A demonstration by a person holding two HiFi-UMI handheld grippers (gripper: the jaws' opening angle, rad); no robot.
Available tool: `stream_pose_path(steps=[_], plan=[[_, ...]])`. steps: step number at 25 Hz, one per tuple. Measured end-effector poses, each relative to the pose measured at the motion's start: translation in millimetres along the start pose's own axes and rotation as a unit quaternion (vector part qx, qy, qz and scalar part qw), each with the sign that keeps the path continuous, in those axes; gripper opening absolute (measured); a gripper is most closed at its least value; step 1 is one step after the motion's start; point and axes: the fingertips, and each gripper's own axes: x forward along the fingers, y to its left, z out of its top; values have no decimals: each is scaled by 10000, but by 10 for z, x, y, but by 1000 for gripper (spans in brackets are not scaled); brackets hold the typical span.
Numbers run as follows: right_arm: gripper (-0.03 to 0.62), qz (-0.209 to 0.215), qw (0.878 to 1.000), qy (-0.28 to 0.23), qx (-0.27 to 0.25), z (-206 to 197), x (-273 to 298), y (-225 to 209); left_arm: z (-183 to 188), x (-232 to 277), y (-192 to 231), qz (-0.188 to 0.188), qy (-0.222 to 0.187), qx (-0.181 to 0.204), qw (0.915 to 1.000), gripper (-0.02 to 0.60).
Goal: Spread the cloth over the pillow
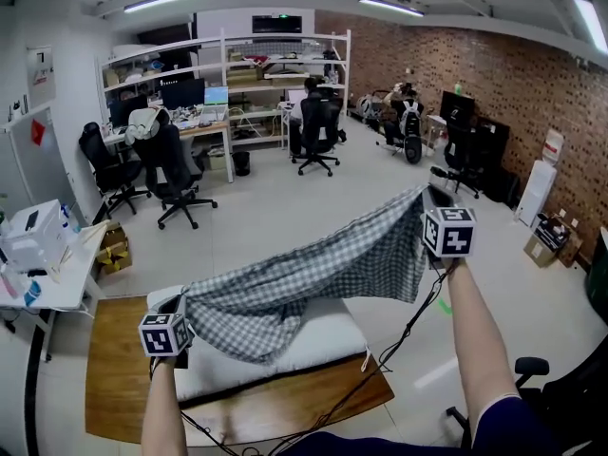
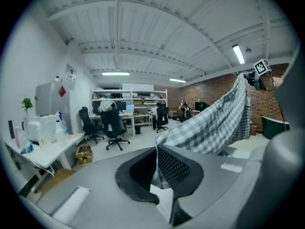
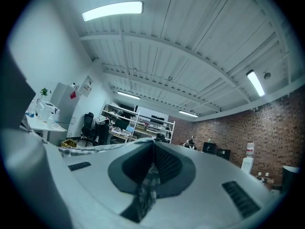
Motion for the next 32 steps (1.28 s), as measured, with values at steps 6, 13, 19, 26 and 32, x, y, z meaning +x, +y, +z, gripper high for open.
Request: stream_pose_path(steps=[6, 13, 19, 26, 32], plan=[[23, 221, 9995, -160, 161, 121, 84, 155, 1042, -527, 537, 579, -823, 296, 9945, 12], [23, 542, 9970, -452, 315, 383, 179, 387, 1832, -1176, 917, 1111, -1526, 450, 9810, 12], [23, 795, 9940, -679, 316, 605, 199, 628, 2152, -1686, 1090, 1422, -1850, 361, 9717, 12], [23, 984, 9910, -817, 384, 782, 215, 821, 2539, -2115, 1286, 1853, -2058, 446, 9599, 12], [23, 1148, 9884, -929, 368, 982, 240, 955, 2782, -2377, 1421, 2030, -2171, 548, 9532, 12]])
